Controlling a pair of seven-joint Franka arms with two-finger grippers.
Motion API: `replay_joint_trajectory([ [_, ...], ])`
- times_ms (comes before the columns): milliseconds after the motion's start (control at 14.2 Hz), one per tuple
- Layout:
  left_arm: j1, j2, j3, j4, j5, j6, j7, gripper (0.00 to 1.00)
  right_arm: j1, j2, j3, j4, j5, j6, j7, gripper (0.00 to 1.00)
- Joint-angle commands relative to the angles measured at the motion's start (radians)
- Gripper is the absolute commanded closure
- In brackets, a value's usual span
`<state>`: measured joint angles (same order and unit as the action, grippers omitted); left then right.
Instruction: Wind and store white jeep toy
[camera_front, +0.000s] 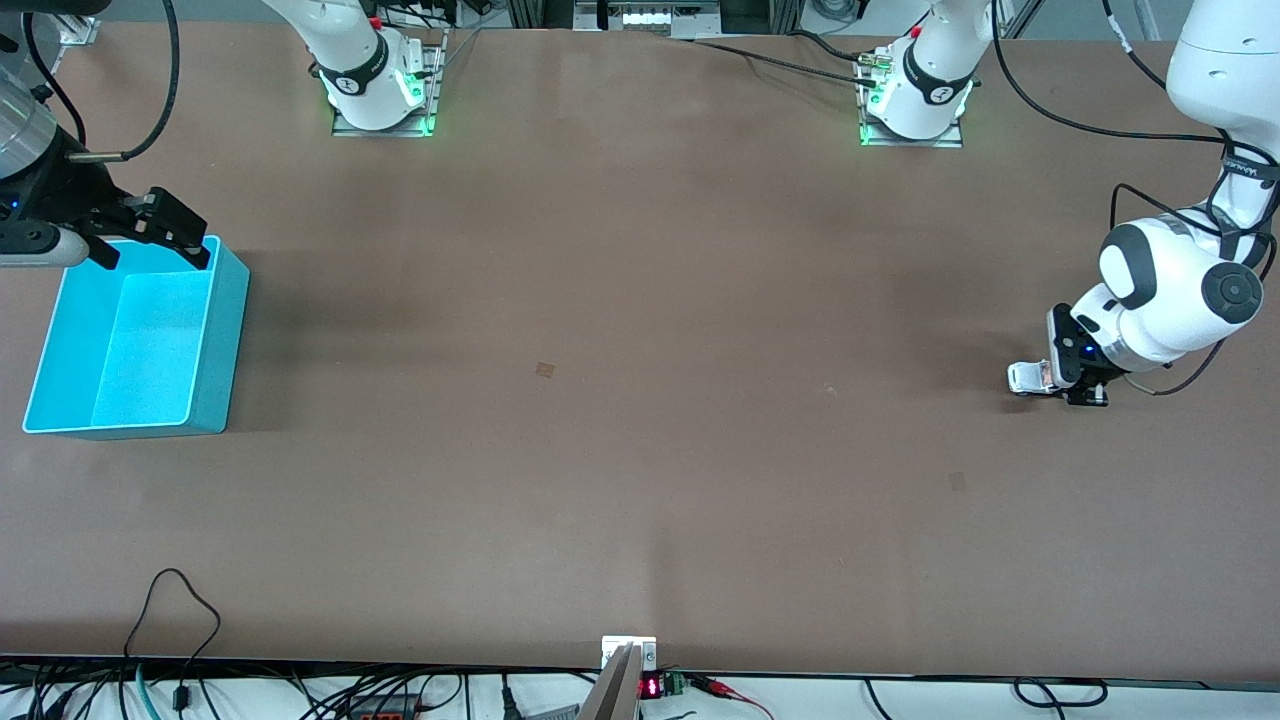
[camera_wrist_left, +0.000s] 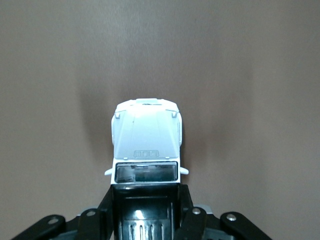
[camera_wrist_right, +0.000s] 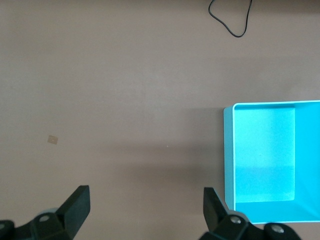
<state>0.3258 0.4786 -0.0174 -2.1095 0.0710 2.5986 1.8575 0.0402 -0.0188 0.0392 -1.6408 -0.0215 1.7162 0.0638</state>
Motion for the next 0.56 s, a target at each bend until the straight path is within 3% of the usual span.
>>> replay_joint_trajectory([
  [0,0.032,0.052,0.005,-0.001,0.015,-0.009,0.032,0.76,-0.008,0.007,0.007,0.021,0.006,-0.017,-0.009,0.0],
  [494,0.044,0.069,0.005,0.02,0.015,-0.011,0.088,0.76,-0.008,0.007,0.007,0.021,0.006,-0.017,-0.009,0.0],
])
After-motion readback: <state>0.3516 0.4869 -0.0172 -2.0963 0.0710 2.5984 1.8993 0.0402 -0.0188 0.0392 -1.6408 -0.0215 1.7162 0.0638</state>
